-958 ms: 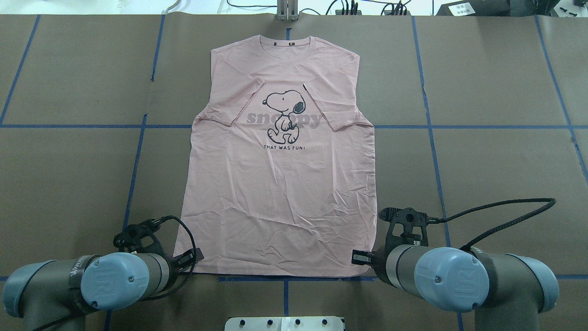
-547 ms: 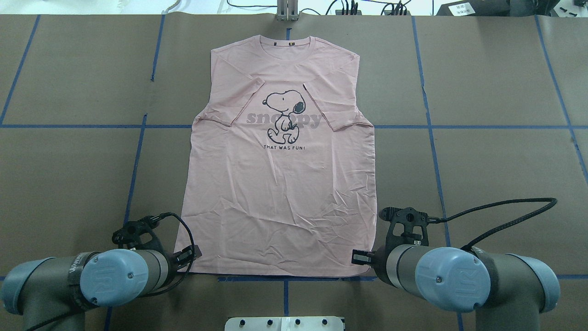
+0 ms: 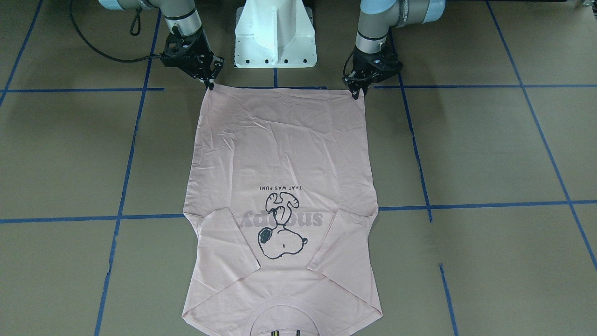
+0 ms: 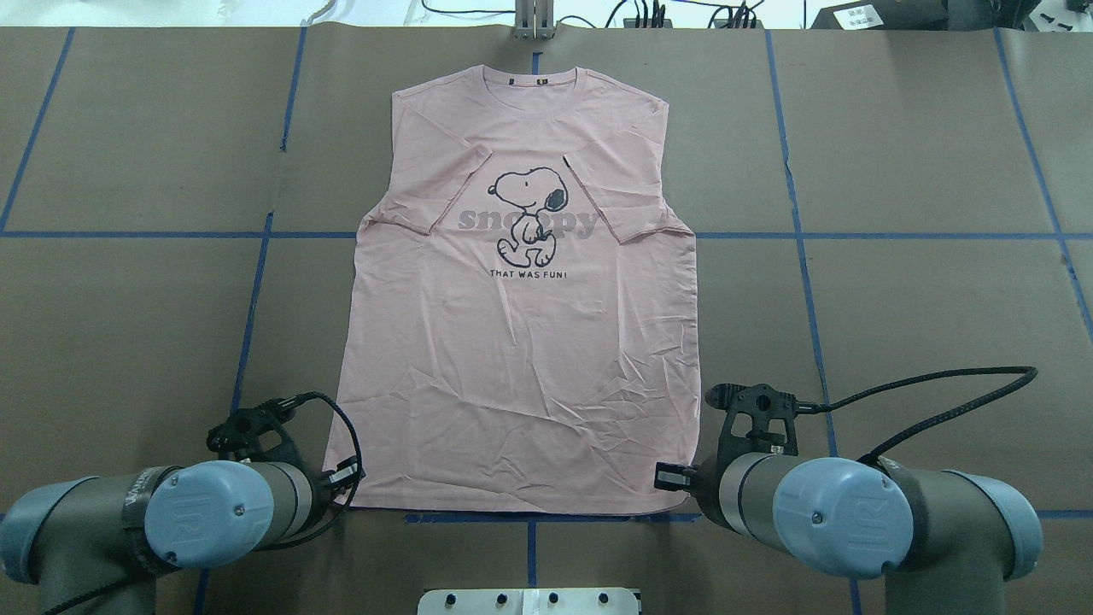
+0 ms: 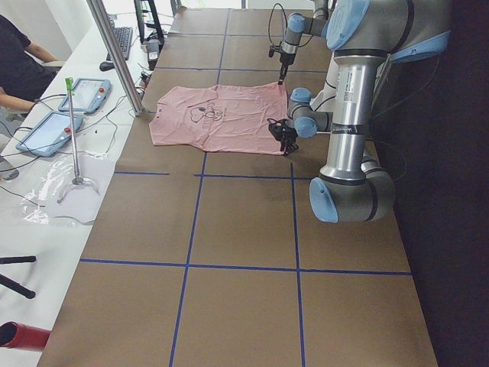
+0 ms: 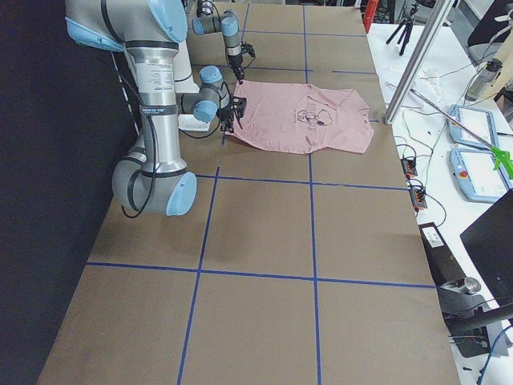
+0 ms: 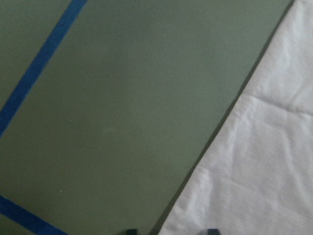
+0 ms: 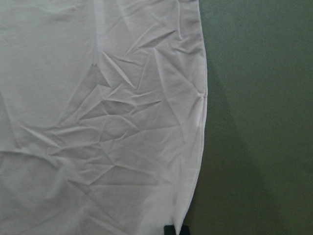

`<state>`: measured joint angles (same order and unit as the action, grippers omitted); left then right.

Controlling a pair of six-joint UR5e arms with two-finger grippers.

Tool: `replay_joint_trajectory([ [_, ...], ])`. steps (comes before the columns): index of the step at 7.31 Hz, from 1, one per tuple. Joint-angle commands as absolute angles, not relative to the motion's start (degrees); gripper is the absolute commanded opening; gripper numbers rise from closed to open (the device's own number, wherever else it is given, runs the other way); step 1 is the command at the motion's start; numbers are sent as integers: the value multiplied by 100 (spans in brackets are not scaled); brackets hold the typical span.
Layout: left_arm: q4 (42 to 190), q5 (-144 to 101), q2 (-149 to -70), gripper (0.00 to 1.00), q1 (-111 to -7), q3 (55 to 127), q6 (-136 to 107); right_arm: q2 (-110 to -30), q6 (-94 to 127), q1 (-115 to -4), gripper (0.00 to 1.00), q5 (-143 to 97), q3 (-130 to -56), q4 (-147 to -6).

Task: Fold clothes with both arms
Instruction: 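Lower both grippers and pinch the hem corners nearest the robot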

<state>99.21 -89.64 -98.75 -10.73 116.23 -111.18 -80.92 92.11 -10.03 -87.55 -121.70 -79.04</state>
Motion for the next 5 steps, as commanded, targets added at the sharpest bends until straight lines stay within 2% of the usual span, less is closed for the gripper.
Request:
replay_joint_trajectory([
  [1, 9914, -8965, -9879, 0, -1090, 11663, -11118, -8095, 9211, -1019, 0, -8771, -12164, -7910],
  [5, 9423, -9026, -9853, 0, -1090, 12636, -11074, -8357, 9202, -1160, 0, -9228, -12611, -7910],
])
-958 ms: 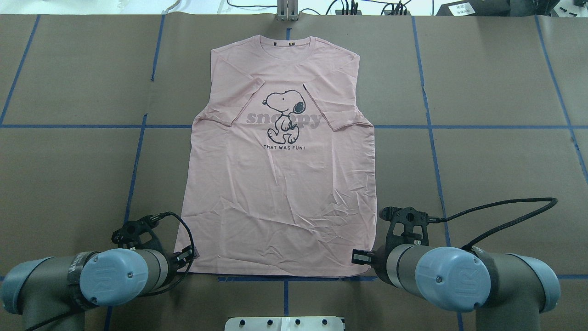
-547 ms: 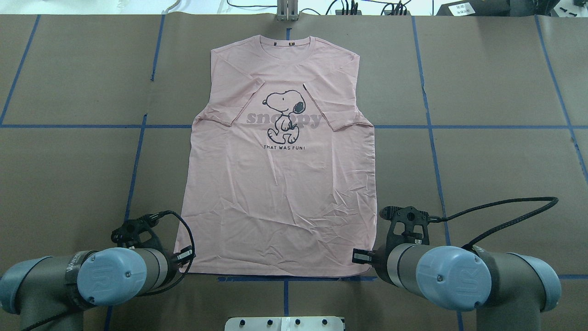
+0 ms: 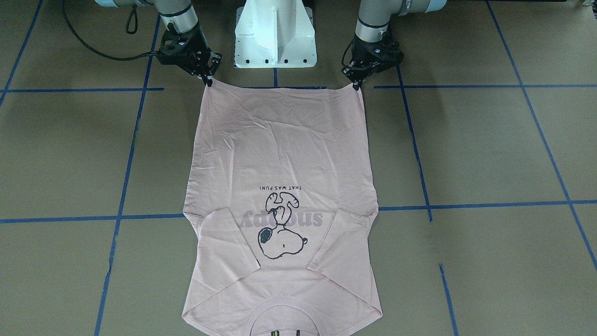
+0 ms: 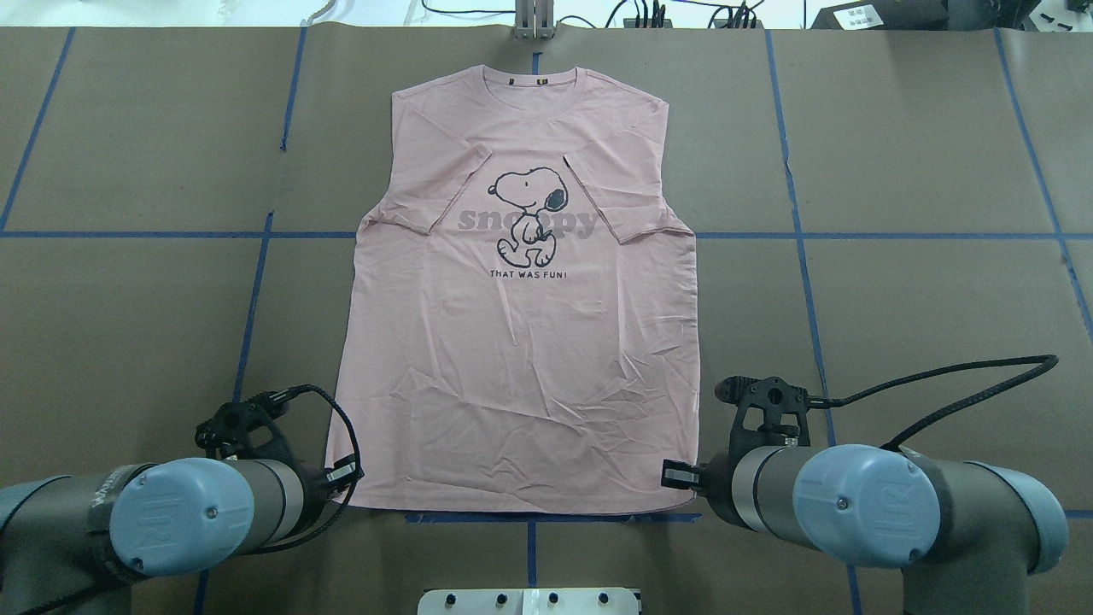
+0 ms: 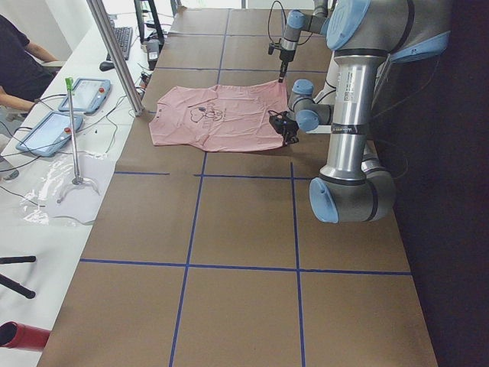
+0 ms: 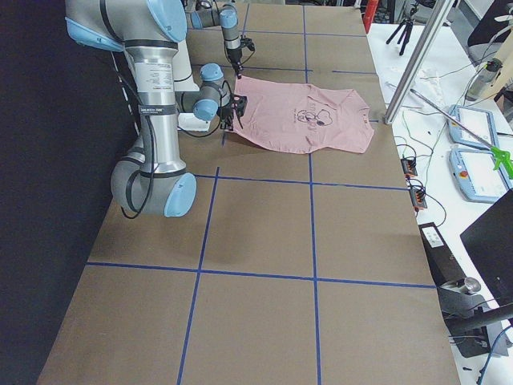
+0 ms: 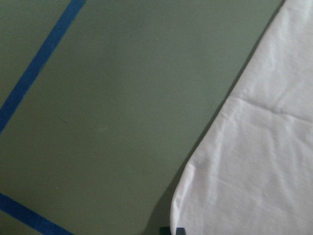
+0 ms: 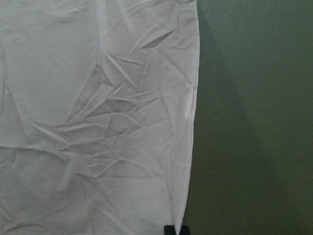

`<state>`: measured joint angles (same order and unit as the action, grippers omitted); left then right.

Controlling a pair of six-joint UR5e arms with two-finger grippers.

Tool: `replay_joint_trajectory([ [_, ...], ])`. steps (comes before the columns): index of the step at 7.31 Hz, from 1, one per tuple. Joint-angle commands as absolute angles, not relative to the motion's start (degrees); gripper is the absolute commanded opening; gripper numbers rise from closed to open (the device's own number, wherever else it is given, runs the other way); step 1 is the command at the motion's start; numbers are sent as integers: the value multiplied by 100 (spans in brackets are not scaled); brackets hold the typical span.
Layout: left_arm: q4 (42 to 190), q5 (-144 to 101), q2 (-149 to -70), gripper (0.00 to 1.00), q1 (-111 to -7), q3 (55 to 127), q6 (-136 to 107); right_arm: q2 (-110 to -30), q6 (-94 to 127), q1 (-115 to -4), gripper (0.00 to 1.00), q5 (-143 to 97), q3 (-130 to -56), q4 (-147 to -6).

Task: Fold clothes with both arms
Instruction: 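Lower both grippers and pinch the hem corners nearest the robot, then lift the hem with both grippers and fold it toward the collar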

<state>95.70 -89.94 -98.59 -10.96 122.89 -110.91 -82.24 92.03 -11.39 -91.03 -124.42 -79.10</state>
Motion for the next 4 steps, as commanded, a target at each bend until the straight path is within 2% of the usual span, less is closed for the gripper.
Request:
replay_joint_trajectory([
  [1, 9352, -9026, -9861, 0, -1046, 12891, -11074, -8445, 9211, -1004, 0, -9307, -12795, -7910],
  [4, 8230, -9227, -9870, 0, -616, 14156, -11030, -9306, 9351, -292, 0, -9308, -13770, -7910],
])
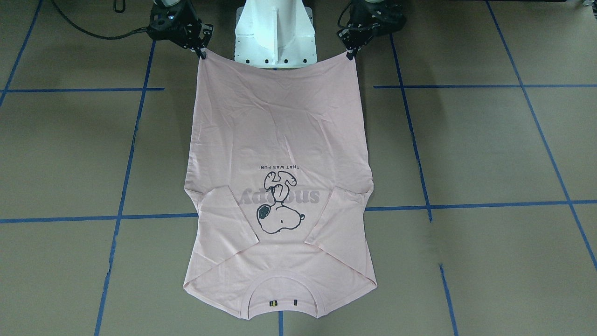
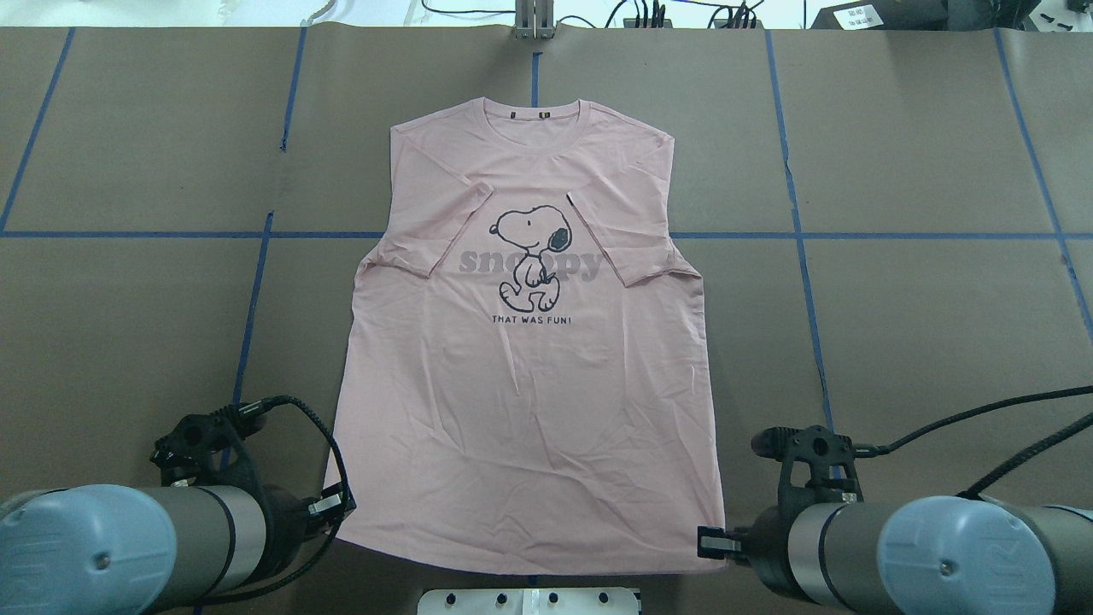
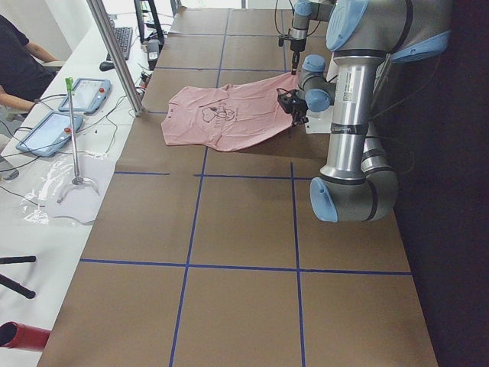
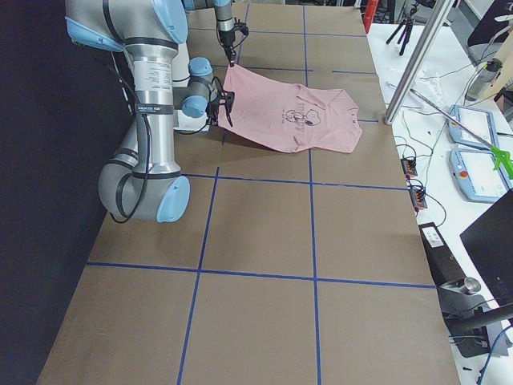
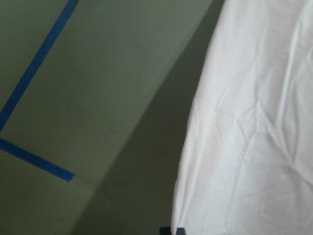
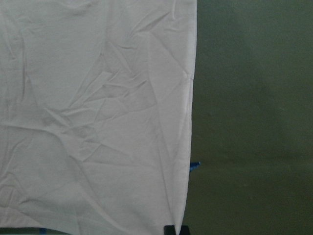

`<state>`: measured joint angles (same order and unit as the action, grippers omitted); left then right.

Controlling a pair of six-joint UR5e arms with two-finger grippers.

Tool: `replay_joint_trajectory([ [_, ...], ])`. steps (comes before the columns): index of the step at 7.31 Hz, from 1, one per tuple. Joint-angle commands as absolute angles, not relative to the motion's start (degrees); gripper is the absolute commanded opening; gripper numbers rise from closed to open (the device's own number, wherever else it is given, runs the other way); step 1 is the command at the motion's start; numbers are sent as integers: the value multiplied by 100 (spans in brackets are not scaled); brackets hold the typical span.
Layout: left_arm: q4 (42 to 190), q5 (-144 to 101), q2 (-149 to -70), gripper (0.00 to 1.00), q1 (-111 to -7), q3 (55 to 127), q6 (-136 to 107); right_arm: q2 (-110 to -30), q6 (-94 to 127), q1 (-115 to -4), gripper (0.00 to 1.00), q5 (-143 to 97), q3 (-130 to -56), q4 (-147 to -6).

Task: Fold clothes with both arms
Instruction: 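Lift the hem with both grippers and fold it toward the collar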

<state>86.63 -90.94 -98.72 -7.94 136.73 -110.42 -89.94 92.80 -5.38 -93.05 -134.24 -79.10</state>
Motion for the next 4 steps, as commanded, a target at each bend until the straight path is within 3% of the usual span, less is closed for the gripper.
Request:
replay_joint_trajectory([
  [1, 8105, -9350, -9896, 0, -511, 14307, -11048, -9281, 9352, -281, 0, -9308, -13842, -7910],
  [4, 8138, -9440, -10256, 0, -963, 14098, -10412, -8800, 8793, -1191, 0, -9351, -13555, -7901],
])
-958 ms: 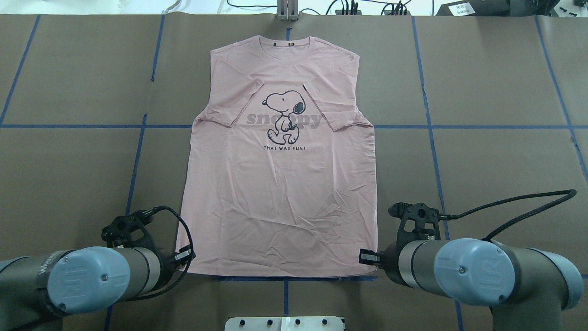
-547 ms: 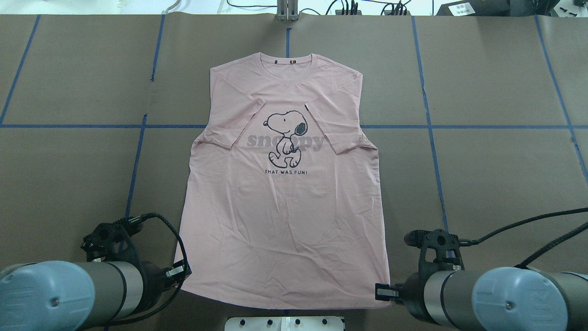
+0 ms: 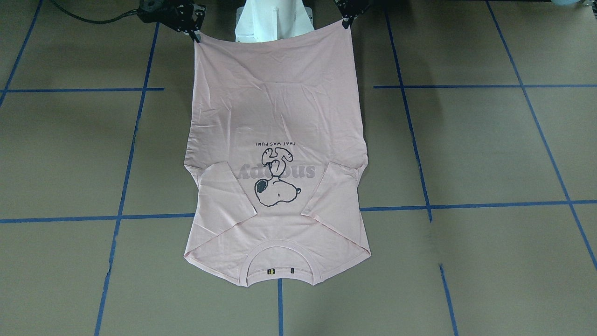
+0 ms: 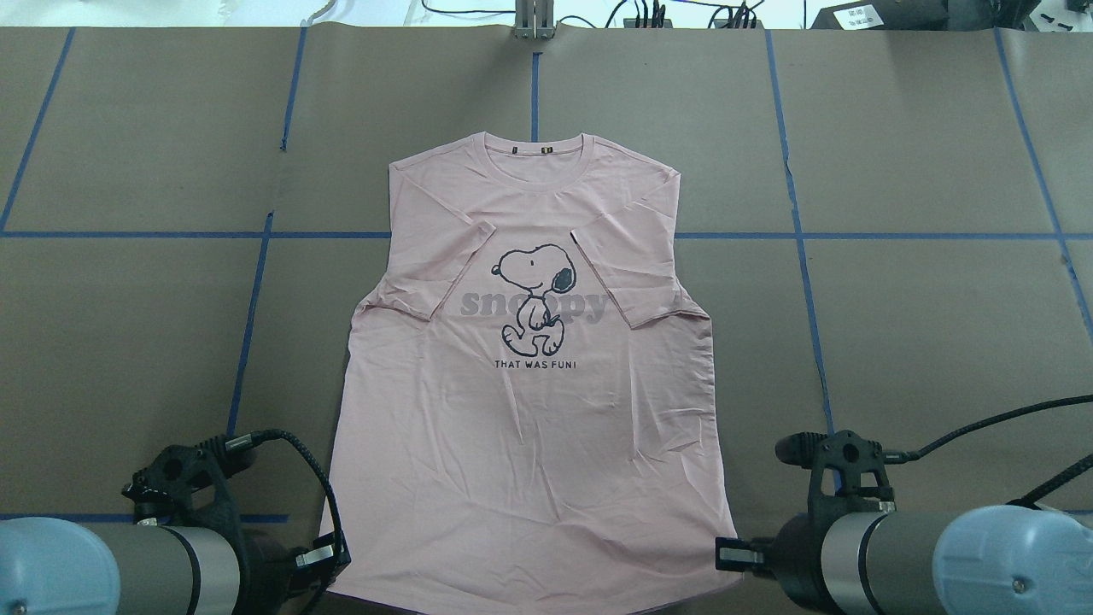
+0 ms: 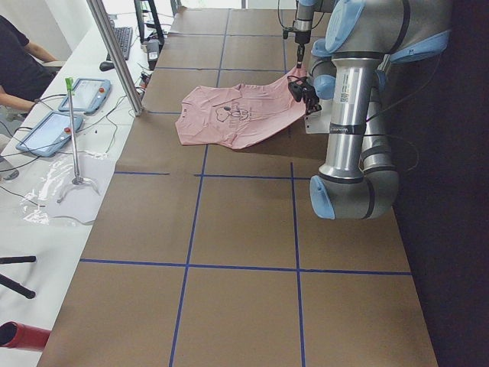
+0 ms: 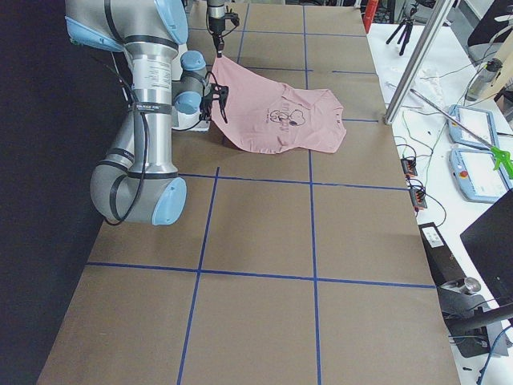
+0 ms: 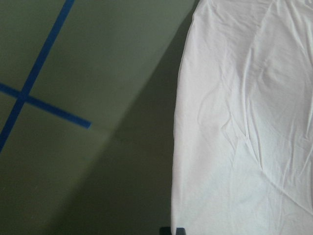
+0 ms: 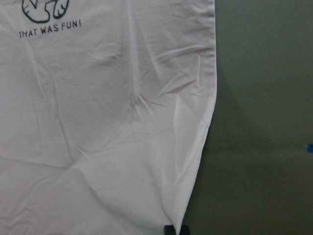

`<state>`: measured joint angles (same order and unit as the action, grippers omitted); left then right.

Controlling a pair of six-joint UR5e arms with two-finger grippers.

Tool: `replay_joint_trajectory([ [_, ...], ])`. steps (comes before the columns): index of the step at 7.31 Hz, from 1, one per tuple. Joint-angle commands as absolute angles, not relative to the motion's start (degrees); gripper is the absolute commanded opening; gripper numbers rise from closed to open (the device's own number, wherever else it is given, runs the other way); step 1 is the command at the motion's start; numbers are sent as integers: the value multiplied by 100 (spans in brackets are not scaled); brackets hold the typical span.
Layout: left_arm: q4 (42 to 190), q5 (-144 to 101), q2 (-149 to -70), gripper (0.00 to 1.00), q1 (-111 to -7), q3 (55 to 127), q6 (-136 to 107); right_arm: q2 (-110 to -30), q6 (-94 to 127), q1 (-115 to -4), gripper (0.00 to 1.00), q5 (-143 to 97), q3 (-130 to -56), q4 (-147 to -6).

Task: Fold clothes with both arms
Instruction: 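Lift the hem with both grippers and fold it toward the collar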

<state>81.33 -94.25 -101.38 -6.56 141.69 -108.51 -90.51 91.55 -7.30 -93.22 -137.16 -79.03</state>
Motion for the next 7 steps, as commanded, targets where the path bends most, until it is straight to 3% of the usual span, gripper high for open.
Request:
replay_joint_trajectory([
  [1, 8147, -9492, -10518, 0, -1637, 13863, -9710, -8528, 8267, -1804, 0, -9404, -13266, -7919],
  [3, 8208, -9510, -10783, 0, -2588, 12846, -8767, -7879, 6984, -3271, 0, -10340, -12266, -7901],
  [5, 8795, -9553, -11143, 0, -3319, 11852, -8237, -6940, 6516, -3944, 0, -10398, -10993, -7857],
  [7, 9505, -9729, -11582, 0, -3873, 10807, -7937, -6410, 6223, -4357, 0, -10467, -10234, -7857],
])
